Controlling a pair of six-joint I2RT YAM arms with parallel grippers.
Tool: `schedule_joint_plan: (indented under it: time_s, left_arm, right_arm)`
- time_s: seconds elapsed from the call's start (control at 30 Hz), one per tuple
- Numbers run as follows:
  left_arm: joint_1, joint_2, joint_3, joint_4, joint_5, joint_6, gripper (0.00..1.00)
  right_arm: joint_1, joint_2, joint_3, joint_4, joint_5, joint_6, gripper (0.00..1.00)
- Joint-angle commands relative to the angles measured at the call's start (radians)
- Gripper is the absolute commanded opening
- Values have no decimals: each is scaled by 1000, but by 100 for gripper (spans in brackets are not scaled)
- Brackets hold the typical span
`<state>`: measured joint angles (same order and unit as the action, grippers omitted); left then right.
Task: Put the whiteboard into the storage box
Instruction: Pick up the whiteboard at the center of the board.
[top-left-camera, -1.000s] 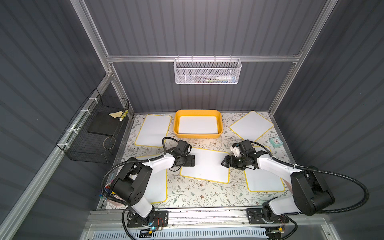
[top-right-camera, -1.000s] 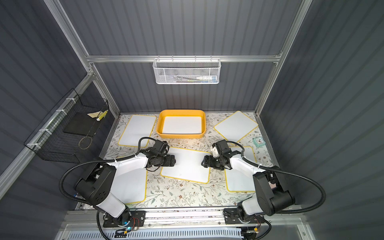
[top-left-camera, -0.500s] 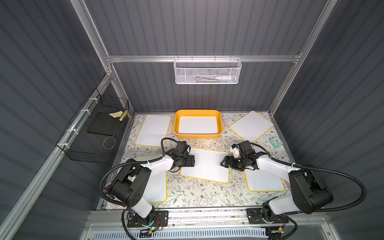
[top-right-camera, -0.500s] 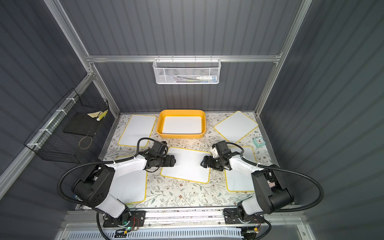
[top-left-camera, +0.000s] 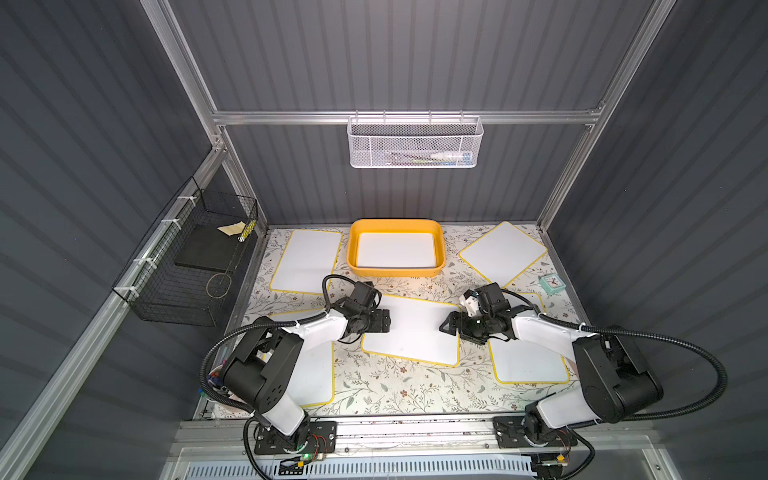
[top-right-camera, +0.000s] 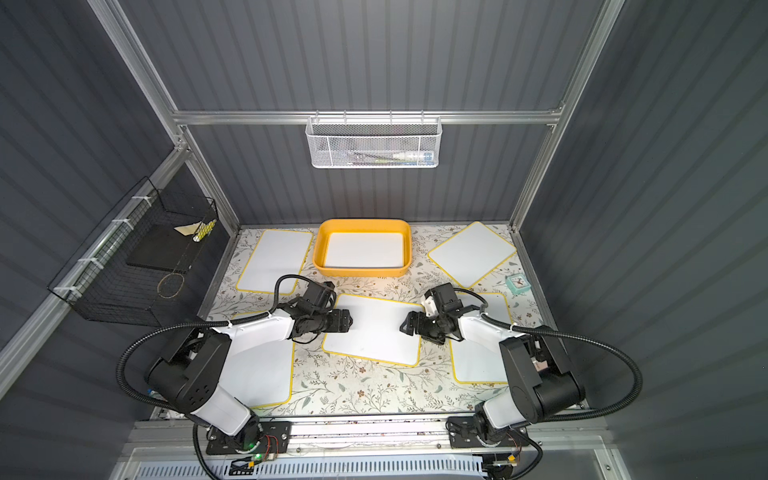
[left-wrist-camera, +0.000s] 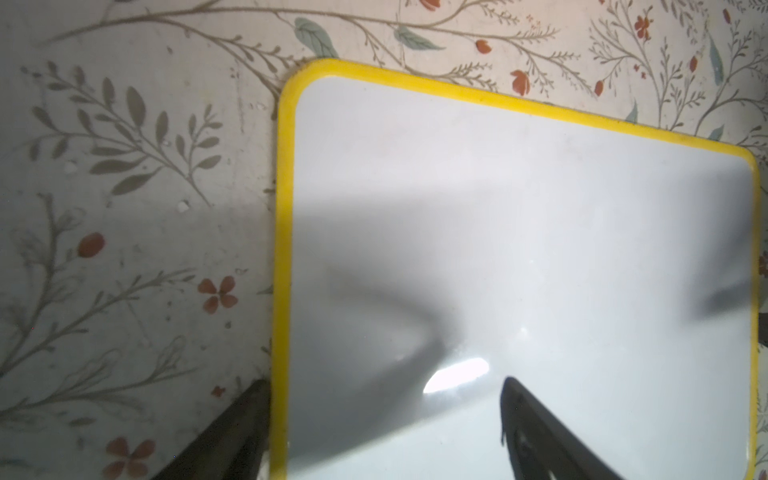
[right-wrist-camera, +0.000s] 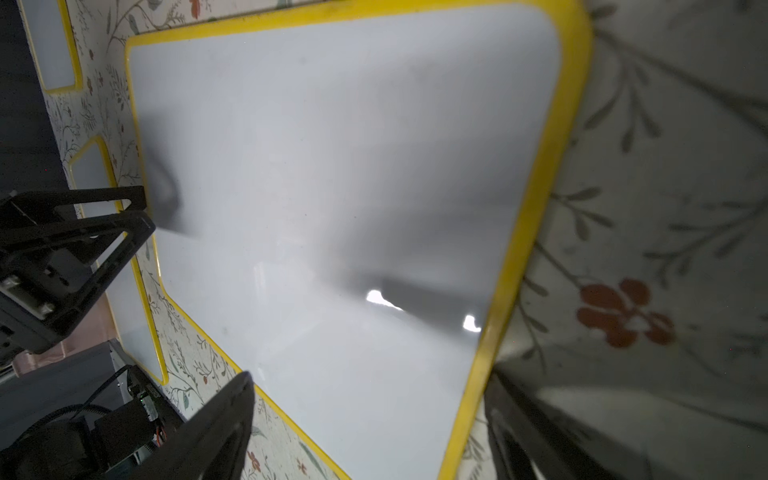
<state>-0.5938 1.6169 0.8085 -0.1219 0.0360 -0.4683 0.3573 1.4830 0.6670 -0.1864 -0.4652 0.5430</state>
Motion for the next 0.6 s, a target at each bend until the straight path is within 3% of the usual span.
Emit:
schedule_joint_plan:
  time_s: [0.0, 0.57]
  left_arm:
    - [-6, 57, -28, -44, 77, -24, 87]
    - [-8, 63, -65, 8, 117, -59, 87]
  right_arm:
    - [6, 32, -2, 29, -45, 18, 86]
    - [6, 33, 38, 74, -123, 62, 86]
